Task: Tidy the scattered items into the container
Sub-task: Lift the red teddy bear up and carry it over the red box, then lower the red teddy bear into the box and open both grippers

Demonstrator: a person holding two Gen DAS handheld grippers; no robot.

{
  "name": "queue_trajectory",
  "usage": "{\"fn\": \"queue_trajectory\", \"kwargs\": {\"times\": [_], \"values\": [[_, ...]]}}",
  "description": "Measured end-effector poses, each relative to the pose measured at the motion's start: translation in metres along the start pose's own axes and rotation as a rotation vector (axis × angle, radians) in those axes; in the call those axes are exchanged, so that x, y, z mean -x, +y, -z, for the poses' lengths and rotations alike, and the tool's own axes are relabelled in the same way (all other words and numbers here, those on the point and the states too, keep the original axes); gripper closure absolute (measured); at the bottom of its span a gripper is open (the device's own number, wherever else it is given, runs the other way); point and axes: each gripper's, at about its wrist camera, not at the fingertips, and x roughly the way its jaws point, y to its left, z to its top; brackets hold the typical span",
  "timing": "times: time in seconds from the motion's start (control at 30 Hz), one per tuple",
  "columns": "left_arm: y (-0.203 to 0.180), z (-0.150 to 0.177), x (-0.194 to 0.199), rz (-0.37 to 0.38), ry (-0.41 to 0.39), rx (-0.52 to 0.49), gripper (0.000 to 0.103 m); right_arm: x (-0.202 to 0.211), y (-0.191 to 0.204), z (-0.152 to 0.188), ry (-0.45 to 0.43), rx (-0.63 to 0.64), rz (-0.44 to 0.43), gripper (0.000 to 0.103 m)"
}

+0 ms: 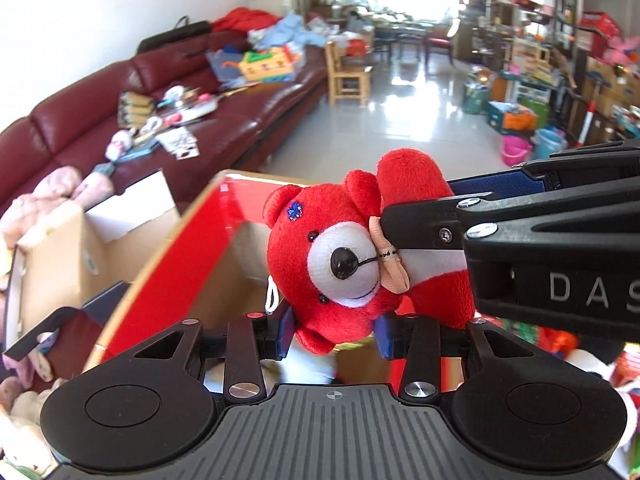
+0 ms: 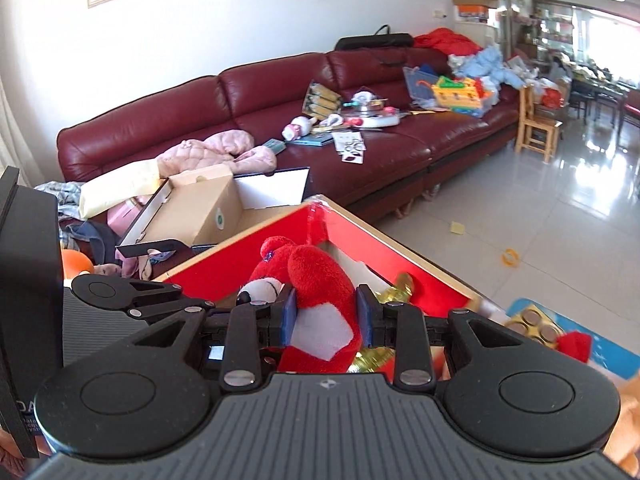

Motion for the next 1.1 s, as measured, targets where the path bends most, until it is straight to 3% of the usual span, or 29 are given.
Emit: {"fn": "queue_trajectory", "kwargs": {"times": [0.2,0.23,0.27,0.3,0.33,0.47,0.7,1.1], "values": [[0.026,-0.02,-0.024,-0.057,0.008,0.035,0.061,-0.029,0.003,-0.012,-0.012,0.014,0.012,0.062],[0.03,-0.023,-0.03,-0.063,0.007,0.045,0.06,-0.033,0.001,-0.013,-0.01,0.018,0.016,0.05],[0.031,-0.027,-0.038,-0.078,0.007,0.039,0.051,-0.039,-0.002,-0.014,-0.017,0.008,0.041,0.047],[0.032,-0.029,-0.046,-0.098,0.02,0.042,0.035,-0.043,-0.006,-0.014,-0.019,-0.002,0.071,0.034],[0.033,-0.029,-0.055,-0.123,0.046,0.059,0.032,-0.047,-0.011,-0.013,-0.018,-0.011,0.092,0.028],[0.04,-0.018,-0.076,-0.117,0.102,0.09,0.023,-0.053,-0.028,-0.002,0.015,-0.047,0.098,0.028],[0.042,0.0,-0.099,-0.113,0.165,0.088,0.021,-0.066,-0.027,0.006,0.061,-0.035,0.104,0.028],[0.042,0.018,-0.1,-0.119,0.195,0.087,0.016,-0.075,-0.019,0.017,0.132,0.015,0.094,0.027]]}}
